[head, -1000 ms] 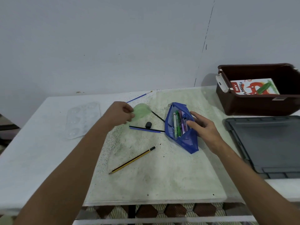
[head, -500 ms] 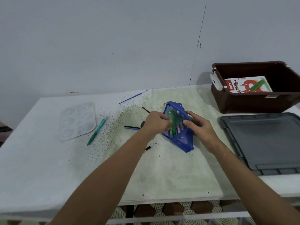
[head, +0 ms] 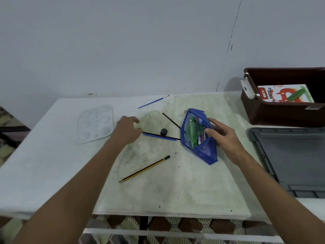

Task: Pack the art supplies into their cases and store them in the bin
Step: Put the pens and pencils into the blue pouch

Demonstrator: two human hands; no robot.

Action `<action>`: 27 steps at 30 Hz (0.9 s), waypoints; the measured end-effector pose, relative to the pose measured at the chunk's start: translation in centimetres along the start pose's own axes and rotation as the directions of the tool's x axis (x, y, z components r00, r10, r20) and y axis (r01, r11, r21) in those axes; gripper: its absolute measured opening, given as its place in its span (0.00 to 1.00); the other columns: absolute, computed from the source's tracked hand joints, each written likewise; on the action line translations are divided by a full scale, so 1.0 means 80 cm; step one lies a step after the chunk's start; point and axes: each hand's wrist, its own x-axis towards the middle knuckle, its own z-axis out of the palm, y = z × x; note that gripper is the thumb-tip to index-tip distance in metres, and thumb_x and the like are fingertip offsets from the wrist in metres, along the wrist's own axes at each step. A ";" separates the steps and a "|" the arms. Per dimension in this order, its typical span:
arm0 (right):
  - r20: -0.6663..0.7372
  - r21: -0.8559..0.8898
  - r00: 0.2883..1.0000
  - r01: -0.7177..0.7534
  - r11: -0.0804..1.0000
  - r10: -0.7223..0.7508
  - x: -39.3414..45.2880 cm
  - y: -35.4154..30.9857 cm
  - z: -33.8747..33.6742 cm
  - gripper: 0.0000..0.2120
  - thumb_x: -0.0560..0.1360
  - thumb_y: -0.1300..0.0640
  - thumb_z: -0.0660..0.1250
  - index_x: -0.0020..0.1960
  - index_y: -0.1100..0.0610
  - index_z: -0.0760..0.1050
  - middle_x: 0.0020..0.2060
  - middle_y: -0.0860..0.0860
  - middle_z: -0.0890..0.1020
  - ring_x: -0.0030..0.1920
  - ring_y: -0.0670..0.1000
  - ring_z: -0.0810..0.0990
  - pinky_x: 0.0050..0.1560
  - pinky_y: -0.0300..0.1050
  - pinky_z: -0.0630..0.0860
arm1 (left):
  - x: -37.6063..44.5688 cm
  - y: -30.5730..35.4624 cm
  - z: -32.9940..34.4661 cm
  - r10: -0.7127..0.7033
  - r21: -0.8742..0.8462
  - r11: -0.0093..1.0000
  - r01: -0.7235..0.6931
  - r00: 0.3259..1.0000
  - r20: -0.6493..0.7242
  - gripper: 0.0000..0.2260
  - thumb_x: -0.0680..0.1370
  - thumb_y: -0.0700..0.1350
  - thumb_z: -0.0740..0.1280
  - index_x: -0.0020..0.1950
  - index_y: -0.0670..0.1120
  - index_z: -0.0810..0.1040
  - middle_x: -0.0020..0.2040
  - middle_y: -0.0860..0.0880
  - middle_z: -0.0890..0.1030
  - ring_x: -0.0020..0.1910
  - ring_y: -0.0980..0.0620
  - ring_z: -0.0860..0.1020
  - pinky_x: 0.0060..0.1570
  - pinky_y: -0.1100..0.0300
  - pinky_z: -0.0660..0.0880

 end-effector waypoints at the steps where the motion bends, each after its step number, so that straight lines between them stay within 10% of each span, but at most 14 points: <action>1: 0.003 0.000 1.000 -0.001 1.000 0.001 0.000 0.000 0.001 0.19 0.76 0.57 0.68 0.66 0.47 0.71 0.51 0.42 0.80 0.50 0.45 0.80 0.41 0.38 0.81 | 0.001 -0.018 -0.002 -0.036 0.109 0.993 0.039 0.999 -0.024 0.20 0.77 0.47 0.66 0.68 0.47 0.72 0.66 0.41 0.70 0.64 0.41 0.70 0.61 0.49 0.69; 5: 0.011 0.000 1.000 -0.007 1.000 0.007 0.002 0.000 0.004 0.20 0.76 0.57 0.67 0.66 0.48 0.71 0.52 0.43 0.79 0.51 0.46 0.79 0.44 0.40 0.81 | -0.007 -0.066 0.000 -0.134 0.289 0.948 0.135 0.991 -0.023 0.23 0.77 0.46 0.64 0.72 0.46 0.67 0.63 0.39 0.69 0.61 0.40 0.69 0.57 0.48 0.70; 13: 0.025 -0.024 1.000 -0.017 1.000 0.018 0.007 0.002 0.010 0.23 0.75 0.55 0.68 0.69 0.50 0.70 0.55 0.45 0.79 0.52 0.46 0.79 0.42 0.38 0.81 | -0.028 -0.072 0.013 -0.042 0.070 0.996 0.049 0.994 -0.100 0.19 0.76 0.35 0.64 0.67 0.42 0.74 0.55 0.42 0.77 0.48 0.47 0.75 0.48 0.56 0.73; 19: 0.023 0.009 0.999 -0.026 1.000 0.026 0.007 0.005 0.010 0.23 0.76 0.57 0.68 0.69 0.52 0.70 0.54 0.46 0.80 0.46 0.41 0.82 0.38 0.37 0.80 | -0.039 -0.085 0.014 -0.035 0.255 0.966 0.045 0.998 -0.045 0.18 0.78 0.46 0.64 0.66 0.43 0.72 0.58 0.41 0.70 0.56 0.43 0.69 0.54 0.50 0.72; 27: 0.027 0.027 0.999 -0.028 0.999 0.027 0.007 0.005 0.010 0.22 0.77 0.58 0.67 0.70 0.53 0.70 0.52 0.45 0.80 0.48 0.45 0.80 0.37 0.37 0.81 | -0.049 -0.091 0.007 -0.042 0.075 0.996 0.047 0.997 -0.066 0.15 0.78 0.43 0.67 0.64 0.42 0.75 0.51 0.45 0.80 0.44 0.49 0.76 0.44 0.57 0.75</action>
